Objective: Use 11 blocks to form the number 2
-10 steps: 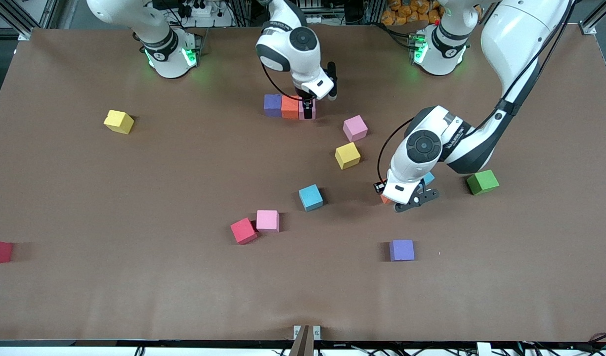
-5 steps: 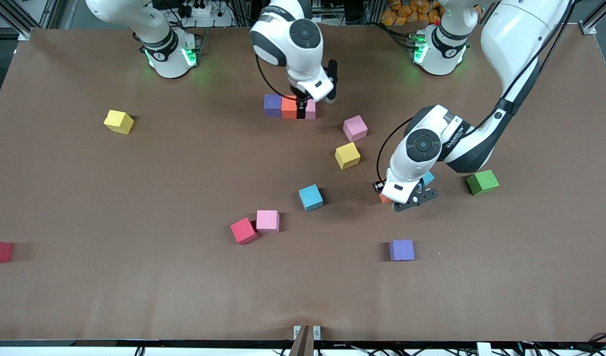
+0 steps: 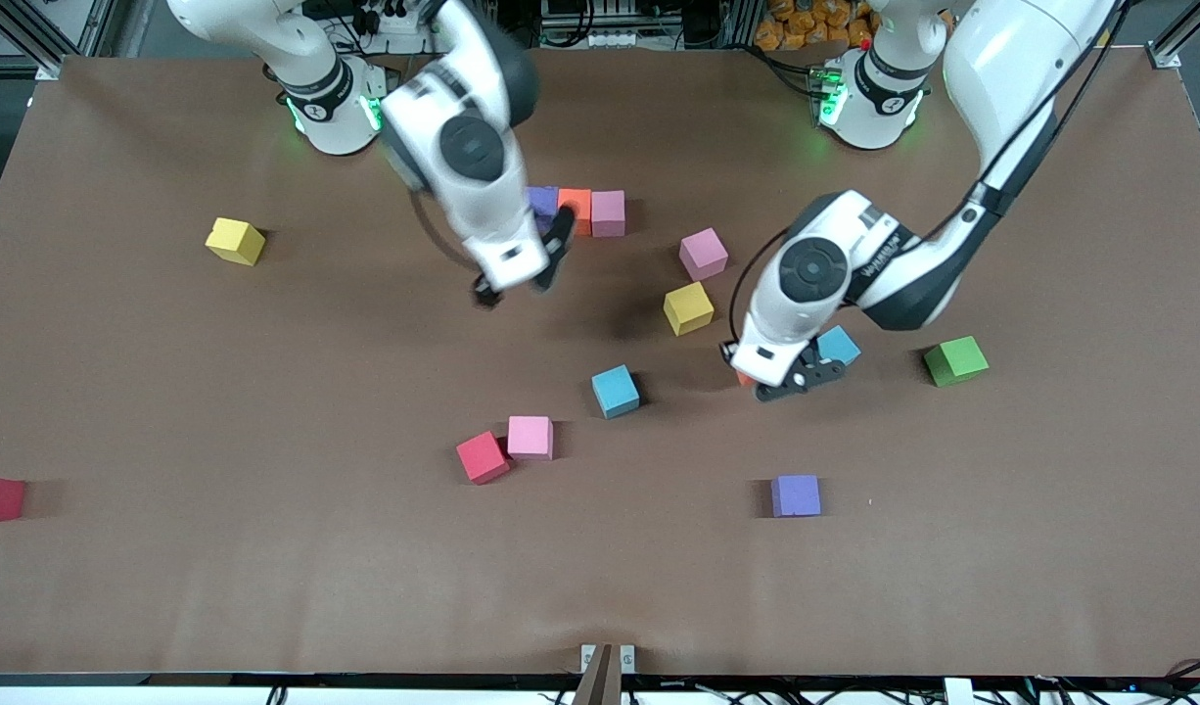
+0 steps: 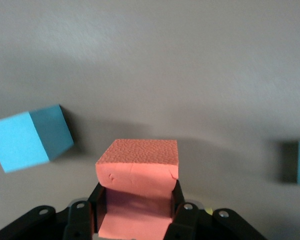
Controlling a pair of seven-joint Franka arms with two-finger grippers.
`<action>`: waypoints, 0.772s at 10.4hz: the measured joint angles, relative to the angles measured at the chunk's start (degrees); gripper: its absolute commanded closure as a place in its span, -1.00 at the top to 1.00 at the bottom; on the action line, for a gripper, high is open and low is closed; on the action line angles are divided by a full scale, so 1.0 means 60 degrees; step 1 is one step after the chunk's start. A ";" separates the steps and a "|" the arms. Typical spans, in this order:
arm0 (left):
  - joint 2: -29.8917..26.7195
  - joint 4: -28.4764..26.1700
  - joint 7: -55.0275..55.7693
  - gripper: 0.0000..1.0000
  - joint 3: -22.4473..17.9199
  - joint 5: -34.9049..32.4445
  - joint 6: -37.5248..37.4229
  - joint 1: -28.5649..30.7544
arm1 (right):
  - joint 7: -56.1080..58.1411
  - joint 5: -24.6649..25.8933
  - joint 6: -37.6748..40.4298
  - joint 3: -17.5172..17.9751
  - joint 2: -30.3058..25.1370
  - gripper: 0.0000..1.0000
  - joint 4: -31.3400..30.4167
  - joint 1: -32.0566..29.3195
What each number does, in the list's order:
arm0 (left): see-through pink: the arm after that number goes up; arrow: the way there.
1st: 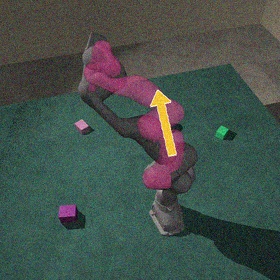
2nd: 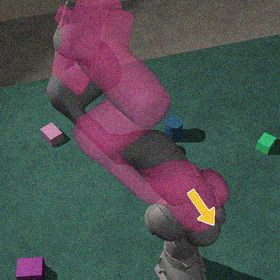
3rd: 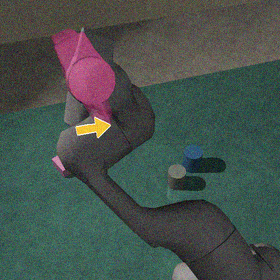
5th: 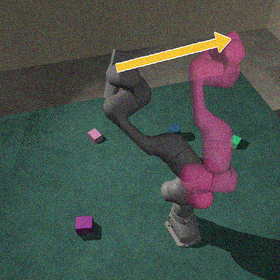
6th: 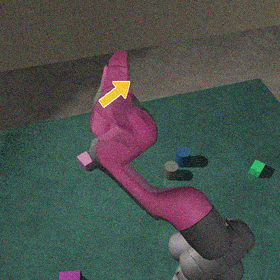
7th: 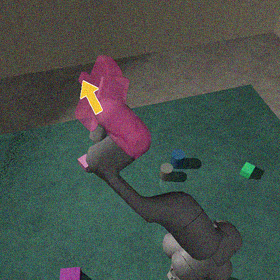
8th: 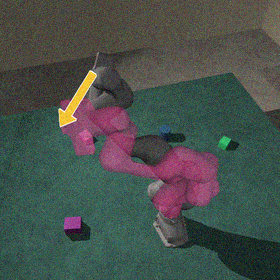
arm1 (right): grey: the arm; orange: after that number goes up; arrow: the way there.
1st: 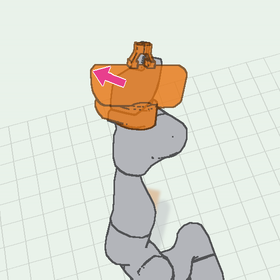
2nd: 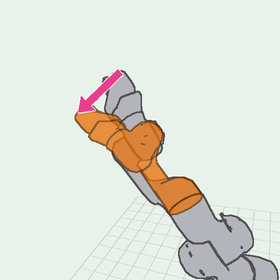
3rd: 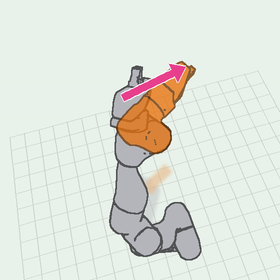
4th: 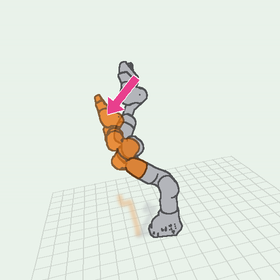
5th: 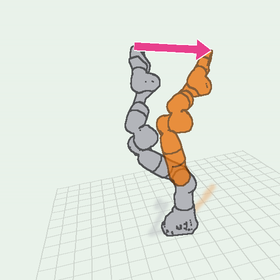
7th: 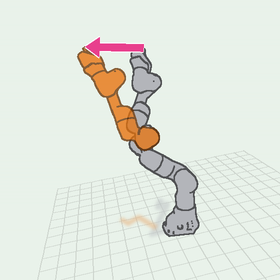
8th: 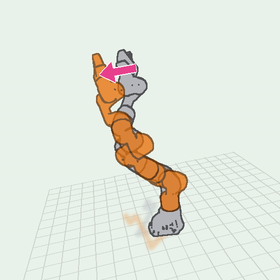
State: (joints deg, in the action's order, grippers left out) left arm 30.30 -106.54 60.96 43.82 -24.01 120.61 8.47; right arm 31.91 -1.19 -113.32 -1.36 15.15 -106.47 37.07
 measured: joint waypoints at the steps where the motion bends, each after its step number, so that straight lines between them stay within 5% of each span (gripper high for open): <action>1: -0.0076 0.0005 0.0177 -1.00 0.0443 0.0045 -0.0219 0.0001 | 0.0018 0.0000 -0.0088 -0.0377 0.0031 1.00 -0.0019 -0.0325; 4: -0.0148 -0.0023 0.1196 -1.00 0.1388 0.0076 -0.0421 -0.0477 | 0.0771 0.0002 -0.1419 -0.1031 0.0308 1.00 -0.0126 -0.1124; 8: 0.0198 -0.0030 0.2002 -1.00 0.1185 0.0051 -0.0422 -0.2568 | 0.0939 0.0000 -0.3507 -0.1092 0.0979 1.00 -0.0208 -0.1765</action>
State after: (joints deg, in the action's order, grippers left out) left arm 31.49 -106.72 72.98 50.93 -23.70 118.08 -6.93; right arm 37.55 -1.19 -134.36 -7.92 21.02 -107.72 26.48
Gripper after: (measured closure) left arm 0.471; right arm 0.000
